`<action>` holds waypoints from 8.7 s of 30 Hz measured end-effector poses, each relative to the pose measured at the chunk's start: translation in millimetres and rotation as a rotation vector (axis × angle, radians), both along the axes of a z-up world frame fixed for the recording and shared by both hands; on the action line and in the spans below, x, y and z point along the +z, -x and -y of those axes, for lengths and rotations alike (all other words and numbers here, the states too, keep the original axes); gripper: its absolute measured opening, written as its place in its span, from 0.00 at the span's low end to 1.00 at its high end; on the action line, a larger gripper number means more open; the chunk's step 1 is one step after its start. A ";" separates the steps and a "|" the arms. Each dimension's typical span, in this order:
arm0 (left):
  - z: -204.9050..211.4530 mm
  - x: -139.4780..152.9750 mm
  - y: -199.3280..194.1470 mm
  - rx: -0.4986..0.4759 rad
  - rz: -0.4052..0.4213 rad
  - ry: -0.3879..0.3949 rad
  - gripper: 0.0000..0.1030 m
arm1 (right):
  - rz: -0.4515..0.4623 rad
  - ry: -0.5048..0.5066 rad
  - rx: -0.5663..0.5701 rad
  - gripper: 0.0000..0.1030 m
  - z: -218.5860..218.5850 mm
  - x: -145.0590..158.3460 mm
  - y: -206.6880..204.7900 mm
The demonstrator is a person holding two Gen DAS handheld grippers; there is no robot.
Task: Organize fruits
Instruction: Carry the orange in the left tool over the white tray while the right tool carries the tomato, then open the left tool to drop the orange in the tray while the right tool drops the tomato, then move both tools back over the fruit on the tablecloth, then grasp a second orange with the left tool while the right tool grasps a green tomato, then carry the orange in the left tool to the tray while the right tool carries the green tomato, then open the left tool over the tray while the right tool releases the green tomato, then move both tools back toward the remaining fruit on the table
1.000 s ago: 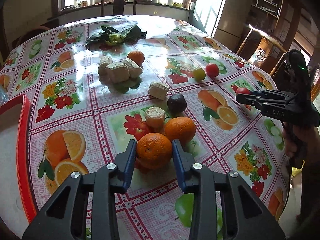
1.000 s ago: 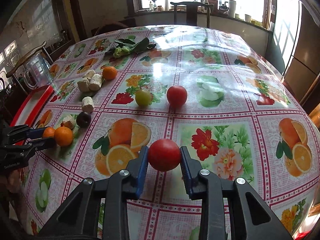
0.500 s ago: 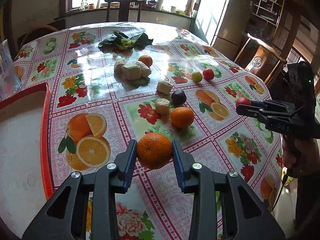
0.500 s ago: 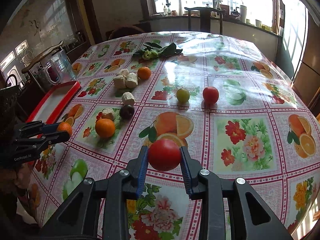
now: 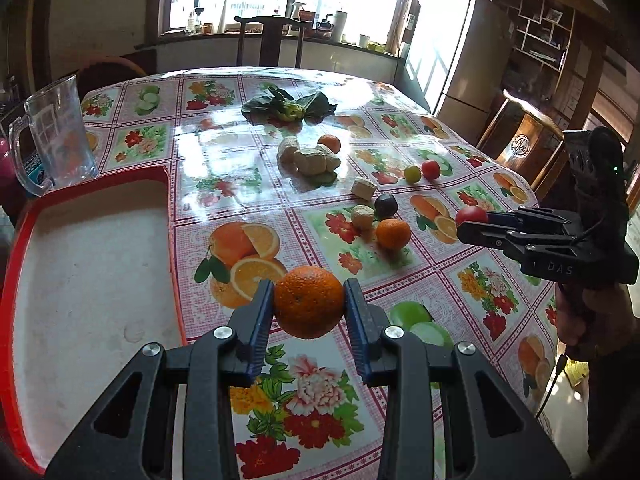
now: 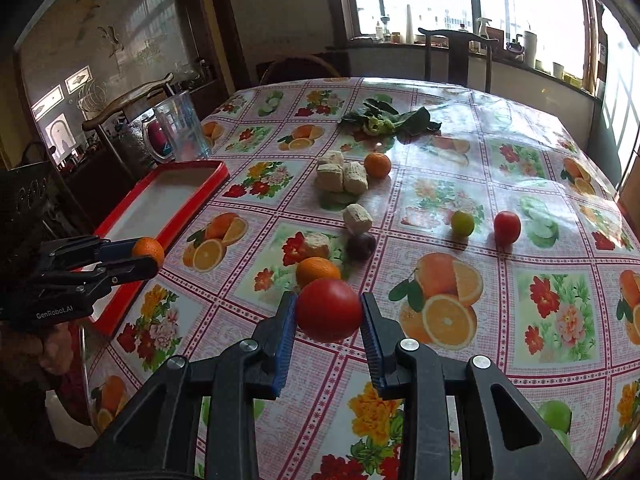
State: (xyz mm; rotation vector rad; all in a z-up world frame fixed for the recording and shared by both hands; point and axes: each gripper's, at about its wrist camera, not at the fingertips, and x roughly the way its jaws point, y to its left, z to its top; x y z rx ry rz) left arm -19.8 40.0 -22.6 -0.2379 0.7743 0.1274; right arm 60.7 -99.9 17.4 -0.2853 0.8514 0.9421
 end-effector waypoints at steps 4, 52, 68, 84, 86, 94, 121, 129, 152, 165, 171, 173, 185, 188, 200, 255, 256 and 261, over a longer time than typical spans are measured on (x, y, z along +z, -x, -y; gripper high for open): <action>-15.6 3.9 16.1 0.040 0.010 0.000 0.32 | -0.019 -0.025 0.051 0.31 -20.6 3.1 11.2; -140.3 -43.8 128.9 0.402 -0.131 -0.008 0.38 | -0.145 0.040 0.475 0.42 -236.8 -45.0 130.2; -106.6 -10.5 101.3 0.342 -0.060 -0.043 0.58 | -0.088 -0.063 0.231 0.43 -117.6 -5.5 66.6; -33.4 2.7 11.1 0.121 -0.042 -0.050 0.58 | -0.062 -0.049 -0.014 0.44 -18.8 -10.3 -3.1; -24.6 3.3 1.4 0.097 -0.045 -0.049 0.58 | -0.058 -0.044 -0.038 0.44 -8.6 -12.1 -9.2; 13.8 -1.8 -39.5 -0.008 -0.049 0.016 0.58 | -0.036 -0.033 -0.124 0.44 26.9 -14.4 -43.3; 59.2 -49.8 -137.8 -0.120 -0.112 0.090 0.31 | 0.017 0.070 -0.259 0.23 -10.7 -55.6 -155.8; 52.4 -34.2 -113.4 -0.117 -0.077 0.095 0.31 | 0.008 0.019 -0.216 0.23 -7.3 -35.6 -115.9; -5.0 -1.6 -25.5 0.046 0.013 0.074 0.31 | 0.025 -0.041 -0.020 0.23 -66.1 2.5 -18.1; -36.7 -1.1 10.9 0.126 0.026 0.070 0.31 | 0.012 -0.043 0.076 0.23 -109.1 5.9 16.5; -55.8 0.6 27.1 0.174 0.027 0.066 0.31 | -0.008 -0.045 0.122 0.23 -130.0 3.0 30.9; -64.1 0.6 33.4 0.194 0.028 0.066 0.31 | -0.013 -0.044 0.140 0.23 -137.7 1.5 35.7; -107.8 -4.8 62.2 0.293 0.021 0.075 0.31 | -0.025 -0.038 0.241 0.23 -183.7 -0.7 67.5; -116.8 -7.7 68.9 0.314 0.019 0.078 0.31 | -0.029 -0.033 0.261 0.23 -194.0 -2.8 73.4; -153.1 -17.0 88.3 0.386 -0.011 0.079 0.31 | -0.058 0.003 0.334 0.23 -239.2 -20.3 91.6; -75.0 -4.6 16.5 0.239 -0.054 0.029 0.57 | -0.042 -0.025 -0.073 0.42 -39.4 -10.3 -12.0; -69.7 -3.8 11.9 0.225 -0.055 0.027 0.57 | -0.041 -0.025 -0.083 0.42 -35.1 -10.9 -14.7; -43.6 -4.0 -11.9 0.158 -0.063 0.027 0.57 | -0.029 -0.011 -0.115 0.42 -21.1 -16.1 -29.0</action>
